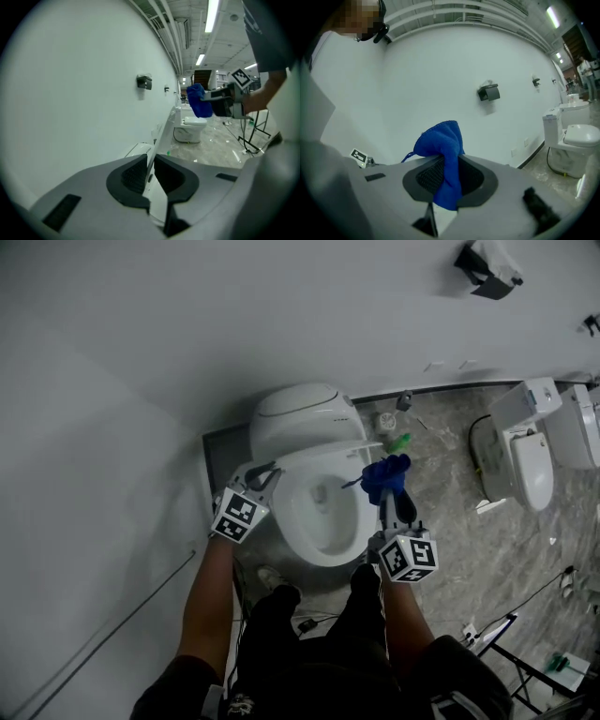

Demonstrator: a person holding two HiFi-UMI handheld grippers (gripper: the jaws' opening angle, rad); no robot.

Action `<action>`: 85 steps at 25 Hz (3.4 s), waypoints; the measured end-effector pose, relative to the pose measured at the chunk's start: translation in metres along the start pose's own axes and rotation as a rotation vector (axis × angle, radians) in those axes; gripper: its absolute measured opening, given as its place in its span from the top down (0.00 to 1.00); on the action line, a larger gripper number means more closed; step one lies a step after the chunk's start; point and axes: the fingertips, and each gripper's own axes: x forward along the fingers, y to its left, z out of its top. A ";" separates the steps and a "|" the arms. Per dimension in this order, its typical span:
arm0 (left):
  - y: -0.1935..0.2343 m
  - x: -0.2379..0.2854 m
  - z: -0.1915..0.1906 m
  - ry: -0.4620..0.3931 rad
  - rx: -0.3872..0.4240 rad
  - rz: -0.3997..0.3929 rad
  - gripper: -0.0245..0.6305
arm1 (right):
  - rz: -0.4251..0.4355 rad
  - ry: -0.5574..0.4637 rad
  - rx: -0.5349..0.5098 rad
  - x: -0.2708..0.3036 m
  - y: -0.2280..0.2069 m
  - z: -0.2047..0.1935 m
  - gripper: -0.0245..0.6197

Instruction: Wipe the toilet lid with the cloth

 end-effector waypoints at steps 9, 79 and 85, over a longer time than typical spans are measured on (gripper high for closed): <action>-0.094 -0.030 -0.033 0.130 0.277 -0.033 0.88 | 0.012 0.047 -0.024 -0.047 0.026 -0.007 0.86; 0.007 0.034 -0.282 0.161 -0.896 0.472 0.95 | 0.268 0.864 -0.739 0.189 0.110 -0.392 0.86; 0.004 0.044 -0.272 0.063 -0.964 0.409 0.95 | 0.228 0.842 -0.710 0.195 0.086 -0.378 0.86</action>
